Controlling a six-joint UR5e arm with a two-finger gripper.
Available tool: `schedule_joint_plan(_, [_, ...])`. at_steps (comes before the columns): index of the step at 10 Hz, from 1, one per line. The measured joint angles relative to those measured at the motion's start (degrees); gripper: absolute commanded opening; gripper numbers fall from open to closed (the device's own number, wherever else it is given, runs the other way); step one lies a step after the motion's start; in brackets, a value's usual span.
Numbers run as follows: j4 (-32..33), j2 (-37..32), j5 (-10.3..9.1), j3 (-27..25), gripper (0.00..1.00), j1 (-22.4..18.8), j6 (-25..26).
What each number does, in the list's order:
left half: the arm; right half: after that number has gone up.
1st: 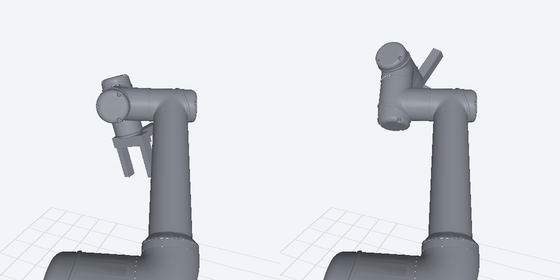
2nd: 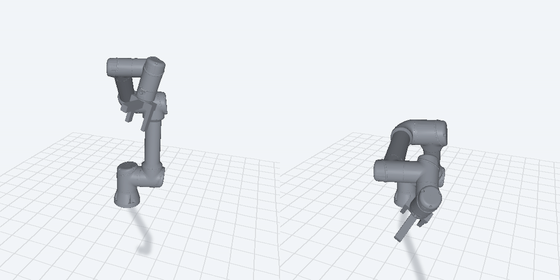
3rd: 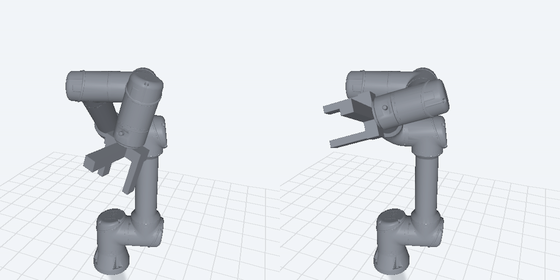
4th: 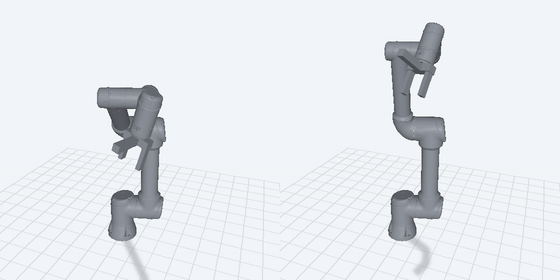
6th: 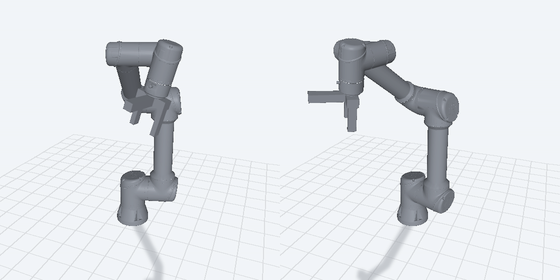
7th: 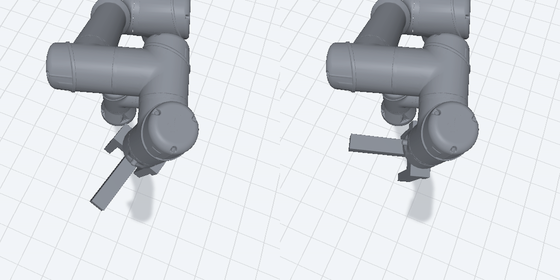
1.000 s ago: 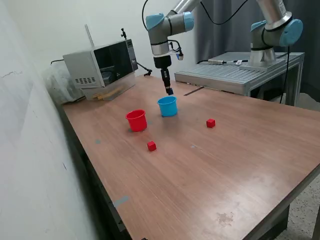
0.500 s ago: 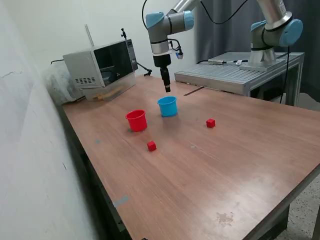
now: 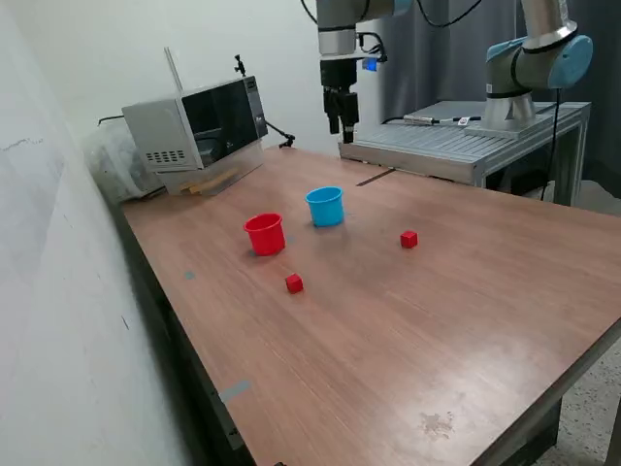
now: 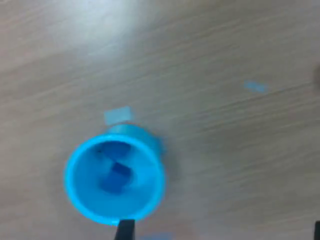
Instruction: Place red objects in the red bin, and blue objects in the blue bin.
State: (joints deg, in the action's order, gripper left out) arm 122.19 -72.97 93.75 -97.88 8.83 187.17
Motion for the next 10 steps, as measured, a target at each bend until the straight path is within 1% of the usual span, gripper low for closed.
schedule_joint_plan(3, [-3.37,-8.14,-0.05,-2.37,1.0,-10.49,-1.2])
schedule_joint_plan(4, [-4.2,-9.48,-0.05,-2.7,1.0,-13.46,-1.43])
schedule_joint_plan(5, [-4.66,-10.18,-0.08,-2.87,1.0,-15.38,-1.99])
schedule_joint_plan(7, [-4.81,-10.6,-0.17,-2.92,1.0,-16.88,-3.36])
schedule_joint_plan(8, [-4.62,-10.25,-0.7,-3.15,1.0,-17.11,-4.23])
schedule_joint_plan(10, [-1.94,-7.26,-2.75,-4.22,1.0,-17.18,-6.31])
